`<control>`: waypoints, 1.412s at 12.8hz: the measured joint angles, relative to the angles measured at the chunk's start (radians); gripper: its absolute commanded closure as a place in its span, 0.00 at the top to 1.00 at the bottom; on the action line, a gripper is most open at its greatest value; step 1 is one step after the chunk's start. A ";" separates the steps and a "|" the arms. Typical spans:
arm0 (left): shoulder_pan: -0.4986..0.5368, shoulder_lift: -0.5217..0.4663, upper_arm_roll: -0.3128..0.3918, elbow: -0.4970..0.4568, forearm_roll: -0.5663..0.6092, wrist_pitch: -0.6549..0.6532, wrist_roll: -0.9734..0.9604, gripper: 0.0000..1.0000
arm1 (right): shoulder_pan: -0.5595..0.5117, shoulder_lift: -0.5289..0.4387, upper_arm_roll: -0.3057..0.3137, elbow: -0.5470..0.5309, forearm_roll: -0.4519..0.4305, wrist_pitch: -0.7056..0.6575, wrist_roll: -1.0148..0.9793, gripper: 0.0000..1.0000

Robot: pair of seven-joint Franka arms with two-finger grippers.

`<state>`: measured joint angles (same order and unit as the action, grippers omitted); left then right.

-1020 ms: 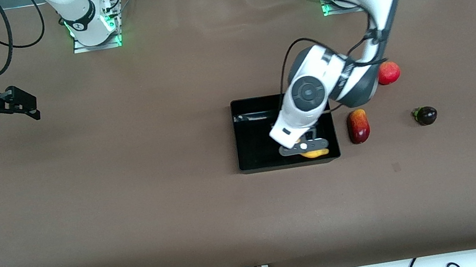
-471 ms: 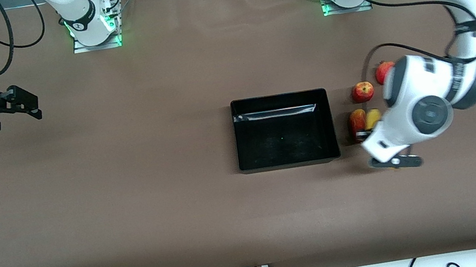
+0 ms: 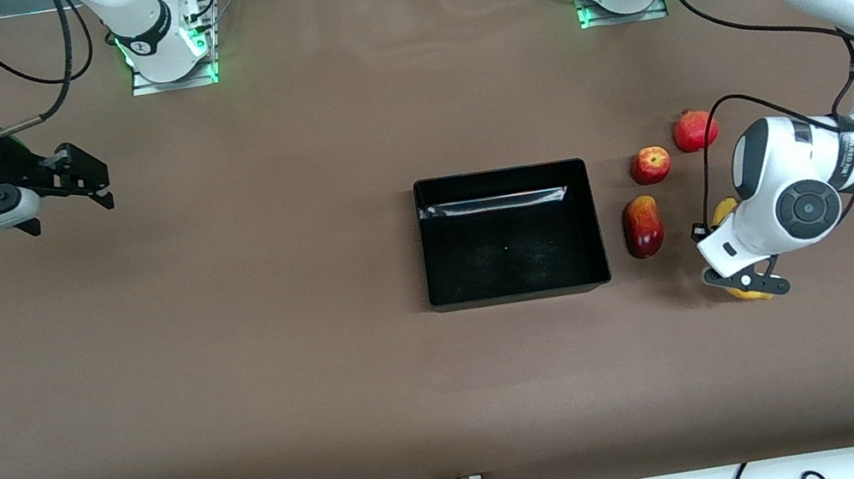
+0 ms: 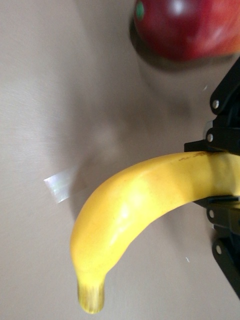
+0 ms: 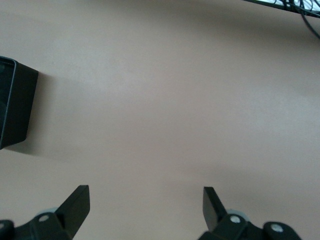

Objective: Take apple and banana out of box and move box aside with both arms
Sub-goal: 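Carry the banana out of the tray and set it beside the plum, then raise the left gripper away while the right gripper reaches the tray rim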

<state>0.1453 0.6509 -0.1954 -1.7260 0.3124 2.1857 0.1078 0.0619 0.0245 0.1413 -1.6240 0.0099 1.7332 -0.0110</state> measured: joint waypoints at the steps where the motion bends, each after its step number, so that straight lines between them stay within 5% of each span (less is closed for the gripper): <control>1: 0.012 0.001 0.000 -0.043 0.000 0.054 0.003 1.00 | 0.003 0.019 0.000 -0.001 0.000 0.006 0.000 1.00; 5: 0.019 -0.022 -0.007 -0.055 0.000 0.110 0.039 1.00 | 0.008 0.110 0.000 -0.002 0.000 0.042 -0.001 1.00; 9: 0.028 -0.151 -0.027 -0.021 -0.005 0.076 0.046 1.00 | 0.038 0.168 0.001 -0.002 0.003 0.042 -0.006 1.00; 15: 0.025 -0.291 -0.056 0.287 -0.150 -0.510 -0.015 1.00 | 0.316 0.312 0.007 -0.006 0.017 0.263 0.273 1.00; 18: -0.041 -0.334 0.016 0.366 -0.213 -0.592 -0.038 1.00 | 0.454 0.433 0.007 -0.008 0.015 0.439 0.473 1.00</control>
<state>0.1038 0.3170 -0.1790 -1.3596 0.0994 1.5941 0.0700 0.5154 0.4572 0.1483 -1.6321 0.0253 2.1722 0.4618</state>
